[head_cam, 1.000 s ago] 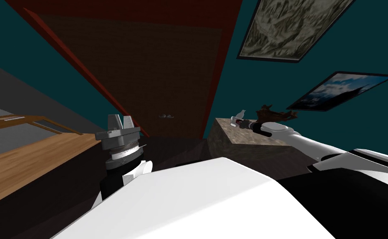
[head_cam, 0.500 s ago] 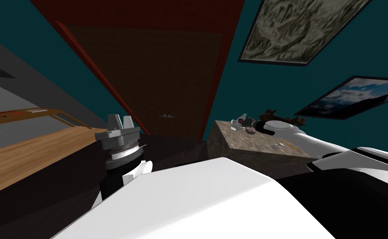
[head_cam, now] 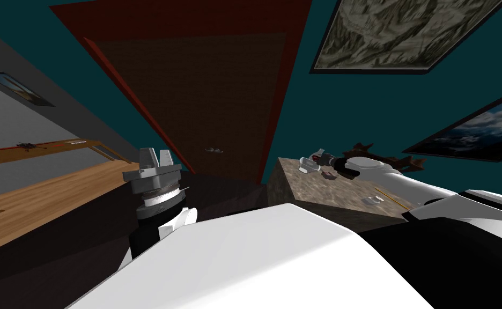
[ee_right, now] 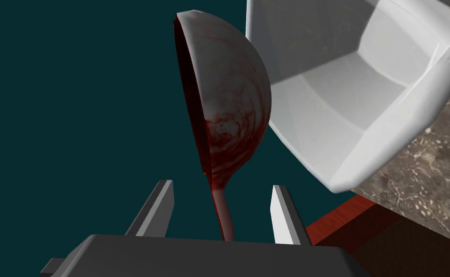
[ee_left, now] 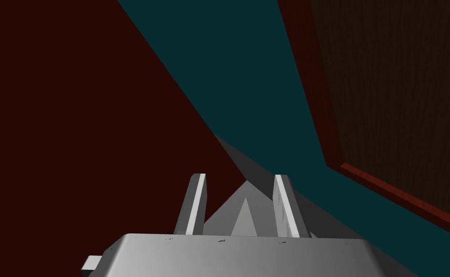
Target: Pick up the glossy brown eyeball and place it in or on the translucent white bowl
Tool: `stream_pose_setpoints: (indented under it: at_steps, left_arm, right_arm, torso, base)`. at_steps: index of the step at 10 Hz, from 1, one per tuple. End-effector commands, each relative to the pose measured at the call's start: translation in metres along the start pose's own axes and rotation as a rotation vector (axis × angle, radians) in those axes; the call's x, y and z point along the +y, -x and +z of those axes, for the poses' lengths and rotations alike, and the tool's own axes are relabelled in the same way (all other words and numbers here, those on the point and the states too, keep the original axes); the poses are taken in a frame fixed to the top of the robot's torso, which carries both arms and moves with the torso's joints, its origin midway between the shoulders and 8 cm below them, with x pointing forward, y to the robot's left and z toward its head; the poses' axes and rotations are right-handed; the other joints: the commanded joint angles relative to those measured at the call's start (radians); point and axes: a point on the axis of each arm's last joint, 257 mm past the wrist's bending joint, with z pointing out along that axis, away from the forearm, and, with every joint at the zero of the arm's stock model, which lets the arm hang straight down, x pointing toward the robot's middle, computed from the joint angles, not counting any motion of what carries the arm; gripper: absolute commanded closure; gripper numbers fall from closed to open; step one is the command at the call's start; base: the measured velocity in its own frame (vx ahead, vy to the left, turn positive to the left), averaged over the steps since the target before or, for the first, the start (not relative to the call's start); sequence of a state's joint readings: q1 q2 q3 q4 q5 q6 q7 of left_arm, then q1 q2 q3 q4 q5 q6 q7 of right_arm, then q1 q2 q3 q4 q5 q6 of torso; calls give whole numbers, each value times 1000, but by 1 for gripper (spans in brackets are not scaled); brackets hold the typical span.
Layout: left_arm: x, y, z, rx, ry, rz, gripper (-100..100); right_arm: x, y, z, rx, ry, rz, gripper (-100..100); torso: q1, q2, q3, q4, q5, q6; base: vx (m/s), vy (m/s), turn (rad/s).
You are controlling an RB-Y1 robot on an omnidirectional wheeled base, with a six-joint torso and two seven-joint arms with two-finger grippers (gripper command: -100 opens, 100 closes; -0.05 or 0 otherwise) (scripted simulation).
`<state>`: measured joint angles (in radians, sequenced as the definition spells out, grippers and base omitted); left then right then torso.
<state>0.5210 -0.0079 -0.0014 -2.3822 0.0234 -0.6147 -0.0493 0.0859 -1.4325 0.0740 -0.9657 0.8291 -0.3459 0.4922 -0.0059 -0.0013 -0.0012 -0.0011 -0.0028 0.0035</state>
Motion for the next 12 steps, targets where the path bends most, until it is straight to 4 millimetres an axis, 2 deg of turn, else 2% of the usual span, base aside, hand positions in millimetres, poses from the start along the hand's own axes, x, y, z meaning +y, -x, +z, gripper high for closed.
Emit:
stream_pose_setpoints:
  at_steps: [1,4,5,6,9,10,11,12]
  left_arm:
    - [0,0,0,0,0,0,0]
    - [0,0,0,0,0,0,0]
    - [0,0,0,0,0,0,0]
    - [0,0,0,0,0,0,0]
    - [0,0,0,0,0,0,0]
    - [0,0,0,0,0,0,0]
    - [0,0,0,0,0,0,0]
    - [0,0,0,0,0,0,0]
  right_arm:
    - [0,0,0,0,0,0,-100]
    - [0,0,0,0,0,0,-100]
    - [0,0,0,0,0,0,0]
    - [-15,6,-5,-8,2,-4,-100]
    - [-40,17,-15,-21,6,-12,-100]
    - [-40,17,-15,-21,6,-12,-100]
    - [-50,22,-19,-26,8,-16,-100]
    - [-47,18,-17,-22,6,-15,-100]
  torso:
    - [0,0,0,0,0,0]
    - [4,1,1,0,1,0]
    - [4,2,1,0,1,0]
    - [4,2,1,0,1,0]
    - [6,1,0,0,2,0]
    - [7,0,0,0,2,0]
    - [6,0,0,0,2,0]
    - [6,0,0,0,2,0]
  base:
    - [3,-10,2]
    - [0,0,0]
    - [0,0,0]
    - [21,14,-61]
    - [26,26,-52]
    - [30,22,-18]
    - [23,21,-26]
    - [10,11,-10]
